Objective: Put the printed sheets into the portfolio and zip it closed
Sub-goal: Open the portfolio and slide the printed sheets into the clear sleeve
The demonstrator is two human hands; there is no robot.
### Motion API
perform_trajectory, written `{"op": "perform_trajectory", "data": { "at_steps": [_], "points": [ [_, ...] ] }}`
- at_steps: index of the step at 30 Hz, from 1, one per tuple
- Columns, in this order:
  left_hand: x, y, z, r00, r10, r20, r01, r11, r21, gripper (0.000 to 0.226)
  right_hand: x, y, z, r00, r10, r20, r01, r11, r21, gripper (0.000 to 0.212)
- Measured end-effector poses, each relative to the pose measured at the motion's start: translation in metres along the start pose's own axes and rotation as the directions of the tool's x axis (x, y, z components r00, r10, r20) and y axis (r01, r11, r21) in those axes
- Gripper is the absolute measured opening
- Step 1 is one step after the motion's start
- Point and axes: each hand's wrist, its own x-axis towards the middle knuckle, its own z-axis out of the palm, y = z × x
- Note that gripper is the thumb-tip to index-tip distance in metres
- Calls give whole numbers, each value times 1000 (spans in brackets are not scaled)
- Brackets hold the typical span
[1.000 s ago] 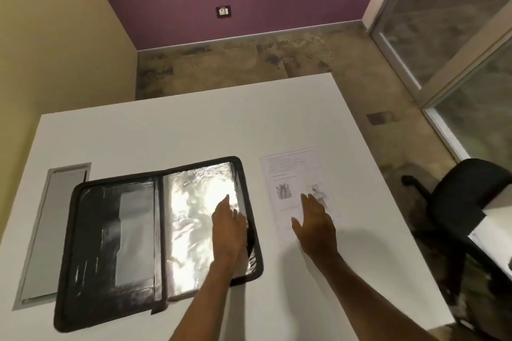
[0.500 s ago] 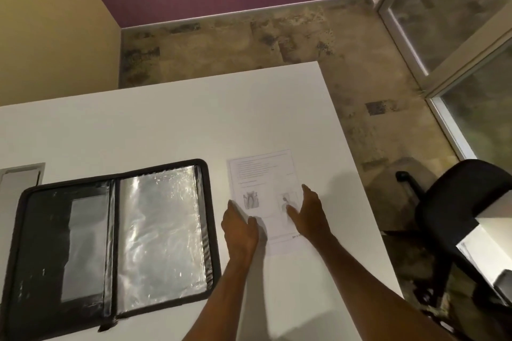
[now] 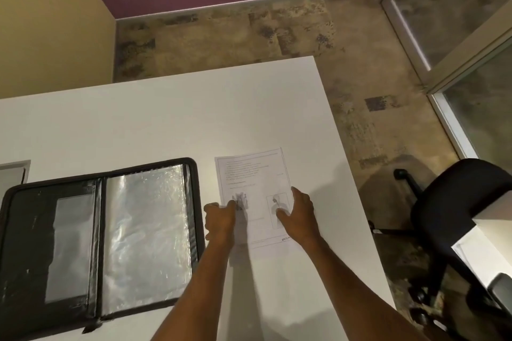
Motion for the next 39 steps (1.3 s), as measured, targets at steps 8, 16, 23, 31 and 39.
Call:
{"op": "perform_trajectory", "data": {
  "at_steps": [8,16,23,31,39],
  "points": [
    [12,8,-12,984,71,165,-55,994,-97,27,0,6,5,1000,17,-16,-17,1000,-1,72],
    [15,6,-30,979,66,193,-48,994,-94,14,2,8,11,999,18,-39,-19,999,-30,70],
    [12,4,-47,956,133,263,-91,982,-166,14,10,6,0,998,61,-9,-61,996,71,70],
    [-3,20,-94,797,285,533,-144,946,-291,35,4,-35,-58,923,-101,372,-187,725,662,39],
    [-36,49,-115,690,398,604,-245,914,-322,42,-27,-68,-75,925,-154,348,-74,825,561,14]
  ]
}}
